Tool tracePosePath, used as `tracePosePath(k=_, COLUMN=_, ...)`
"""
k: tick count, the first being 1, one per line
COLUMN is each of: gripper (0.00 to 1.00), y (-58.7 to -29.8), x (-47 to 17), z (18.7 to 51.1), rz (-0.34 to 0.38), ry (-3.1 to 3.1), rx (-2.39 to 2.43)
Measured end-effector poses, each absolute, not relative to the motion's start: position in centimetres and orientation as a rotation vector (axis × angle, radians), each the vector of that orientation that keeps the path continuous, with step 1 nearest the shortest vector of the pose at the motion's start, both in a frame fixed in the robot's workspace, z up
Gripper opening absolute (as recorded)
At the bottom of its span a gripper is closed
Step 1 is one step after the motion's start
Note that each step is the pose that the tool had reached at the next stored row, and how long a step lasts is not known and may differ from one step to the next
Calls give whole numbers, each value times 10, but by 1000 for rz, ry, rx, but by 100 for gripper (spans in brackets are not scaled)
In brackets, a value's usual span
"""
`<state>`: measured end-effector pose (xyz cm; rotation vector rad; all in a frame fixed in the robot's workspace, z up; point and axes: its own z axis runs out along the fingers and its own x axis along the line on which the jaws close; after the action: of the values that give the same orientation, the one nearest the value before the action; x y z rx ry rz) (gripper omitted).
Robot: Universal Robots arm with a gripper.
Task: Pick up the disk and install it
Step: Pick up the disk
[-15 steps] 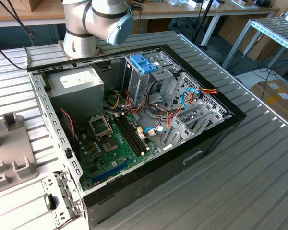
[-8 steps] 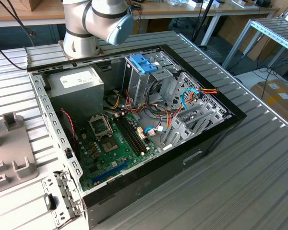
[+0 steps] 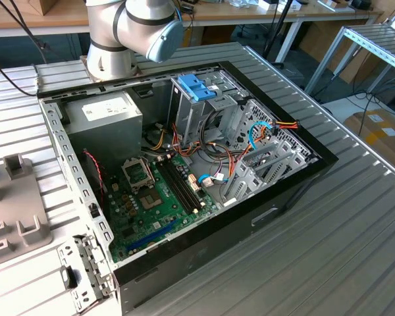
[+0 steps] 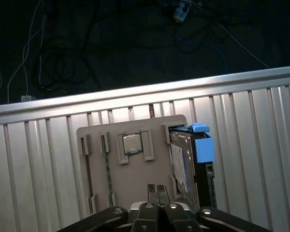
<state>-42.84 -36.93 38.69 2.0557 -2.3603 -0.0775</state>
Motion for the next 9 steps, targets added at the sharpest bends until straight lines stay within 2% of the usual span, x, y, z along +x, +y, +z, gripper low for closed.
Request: tracePosePath(k=9, gripper=11, y=-369, x=-428, z=387, rz=-77, ry=-2299, rx=2122)
